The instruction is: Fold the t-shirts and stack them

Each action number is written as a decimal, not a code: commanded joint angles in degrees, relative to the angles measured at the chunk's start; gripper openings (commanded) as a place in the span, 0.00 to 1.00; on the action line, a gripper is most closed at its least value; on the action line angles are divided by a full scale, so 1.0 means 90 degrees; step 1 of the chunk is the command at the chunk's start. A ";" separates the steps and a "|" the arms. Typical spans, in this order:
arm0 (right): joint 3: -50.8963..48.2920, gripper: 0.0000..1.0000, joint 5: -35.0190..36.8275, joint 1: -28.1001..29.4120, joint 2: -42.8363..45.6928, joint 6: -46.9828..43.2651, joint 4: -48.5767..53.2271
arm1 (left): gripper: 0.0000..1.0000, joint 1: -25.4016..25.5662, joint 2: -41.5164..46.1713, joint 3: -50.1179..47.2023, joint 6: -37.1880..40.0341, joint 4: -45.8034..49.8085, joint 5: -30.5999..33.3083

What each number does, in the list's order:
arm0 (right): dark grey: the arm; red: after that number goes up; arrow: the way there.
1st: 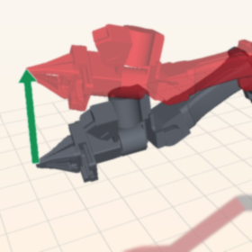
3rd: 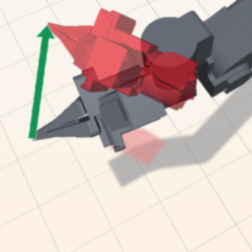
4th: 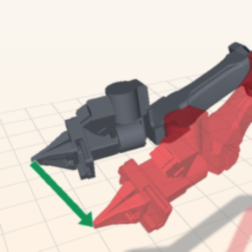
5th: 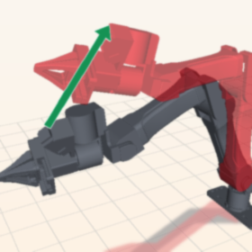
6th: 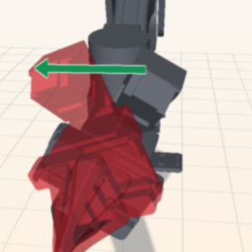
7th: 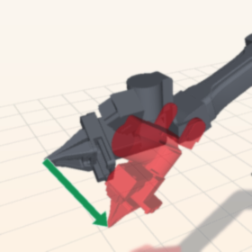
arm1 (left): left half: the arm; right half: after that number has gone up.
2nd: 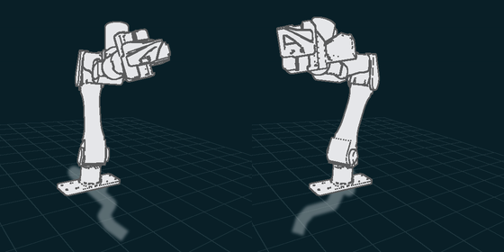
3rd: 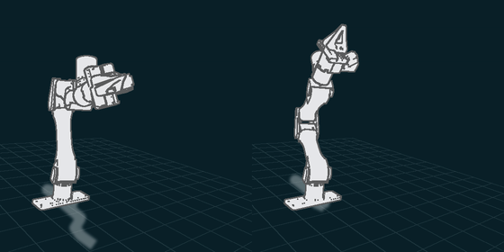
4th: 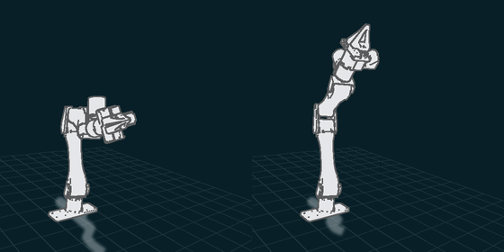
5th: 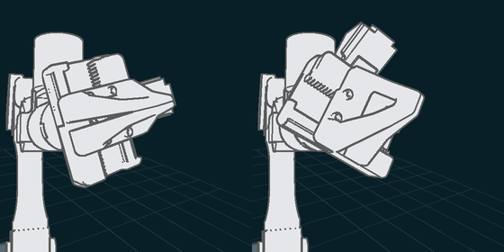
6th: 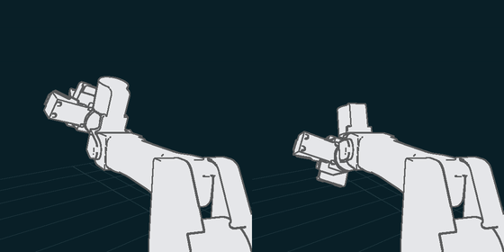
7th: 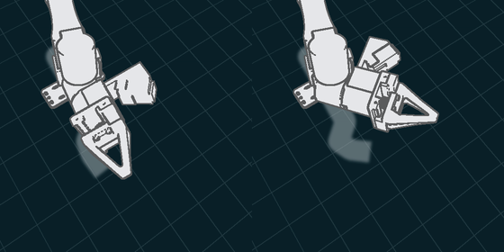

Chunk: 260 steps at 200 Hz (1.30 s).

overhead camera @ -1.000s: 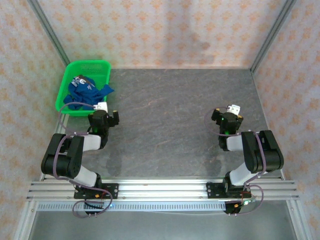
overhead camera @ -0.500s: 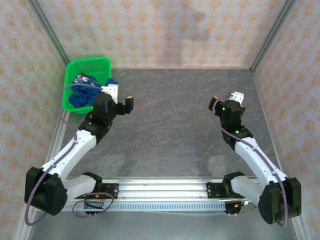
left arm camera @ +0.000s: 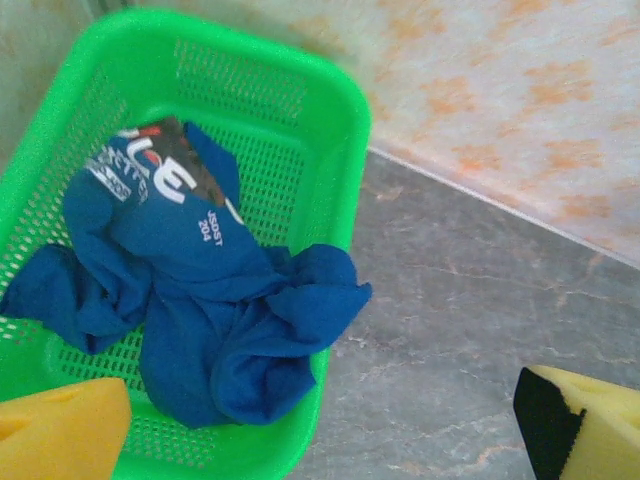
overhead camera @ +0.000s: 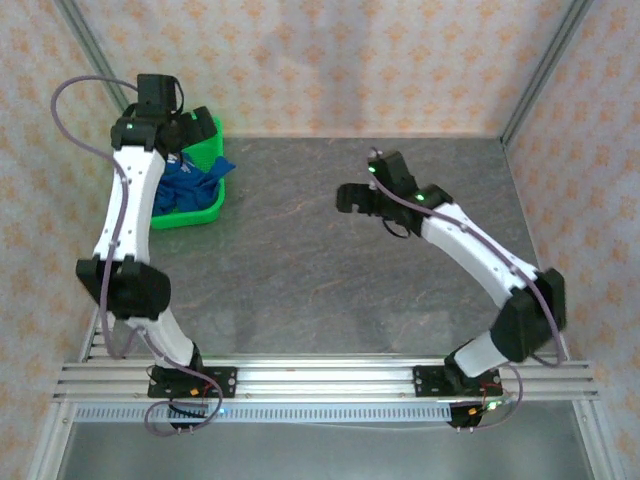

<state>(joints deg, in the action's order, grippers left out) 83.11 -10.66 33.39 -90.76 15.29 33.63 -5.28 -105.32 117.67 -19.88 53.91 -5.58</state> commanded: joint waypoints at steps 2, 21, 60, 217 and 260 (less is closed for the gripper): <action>0.0772 1.00 -0.0779 0.0169 -0.0568 0.0398 0.0669 | 0.94 -0.0287 -0.0915 0.0247 -0.0465 0.0733 -0.0912; 0.1144 1.00 -0.1014 0.0272 -0.0926 0.0563 0.0648 | 0.86 -0.0394 -0.1473 0.0362 -0.0530 0.0746 -0.1087; 0.1239 1.00 -0.1100 0.0363 -0.1090 0.0622 0.0767 | 0.71 -0.0454 -0.2147 0.0461 -0.0349 0.1033 -0.0847; 0.1322 1.00 -0.0861 0.0371 -0.1129 0.0557 0.0830 | 0.22 -0.0546 -0.2908 -0.0037 -0.0331 0.0575 -0.1040; 0.1369 1.00 -0.0799 0.0363 -0.1076 0.0527 0.0872 | 0.00 -0.0658 -0.2861 -0.0036 -0.0360 0.0327 -0.1319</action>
<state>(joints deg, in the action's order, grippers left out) 93.14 -19.51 36.40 -100.88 20.16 39.88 -10.00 -130.72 117.38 -22.83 58.74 -15.64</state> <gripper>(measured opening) 0.999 0.035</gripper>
